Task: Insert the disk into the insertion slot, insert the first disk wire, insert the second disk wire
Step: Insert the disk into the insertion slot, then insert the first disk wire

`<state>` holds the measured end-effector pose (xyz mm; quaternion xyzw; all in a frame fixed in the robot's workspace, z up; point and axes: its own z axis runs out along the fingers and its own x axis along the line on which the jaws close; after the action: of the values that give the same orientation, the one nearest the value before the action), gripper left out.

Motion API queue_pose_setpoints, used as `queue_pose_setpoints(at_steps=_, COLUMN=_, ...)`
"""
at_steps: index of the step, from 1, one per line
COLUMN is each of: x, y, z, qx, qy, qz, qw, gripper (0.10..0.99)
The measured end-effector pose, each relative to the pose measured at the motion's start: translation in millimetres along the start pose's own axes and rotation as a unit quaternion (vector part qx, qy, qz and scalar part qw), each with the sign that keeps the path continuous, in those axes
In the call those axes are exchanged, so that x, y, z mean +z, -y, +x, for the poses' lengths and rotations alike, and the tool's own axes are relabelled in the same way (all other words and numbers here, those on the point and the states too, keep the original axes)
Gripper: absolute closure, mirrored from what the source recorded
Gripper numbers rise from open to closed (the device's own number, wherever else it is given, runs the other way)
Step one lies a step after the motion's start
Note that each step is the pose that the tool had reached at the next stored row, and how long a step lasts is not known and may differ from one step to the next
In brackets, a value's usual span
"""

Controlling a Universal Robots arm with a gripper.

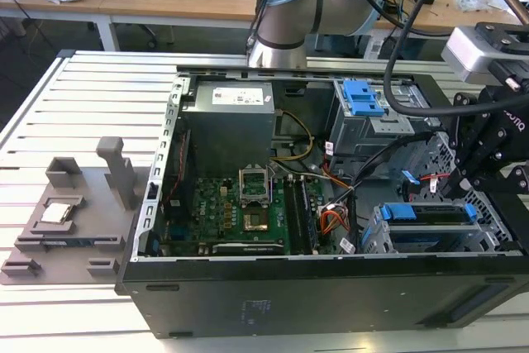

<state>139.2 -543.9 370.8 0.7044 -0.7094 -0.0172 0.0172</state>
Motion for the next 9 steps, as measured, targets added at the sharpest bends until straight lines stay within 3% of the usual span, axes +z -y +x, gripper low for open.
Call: queue_pose_setpoints(at_steps=9, x=0.0, y=0.4, z=0.0, qx=0.000, qy=0.0000, qz=0.0000, qw=1.0000, gripper=0.980)
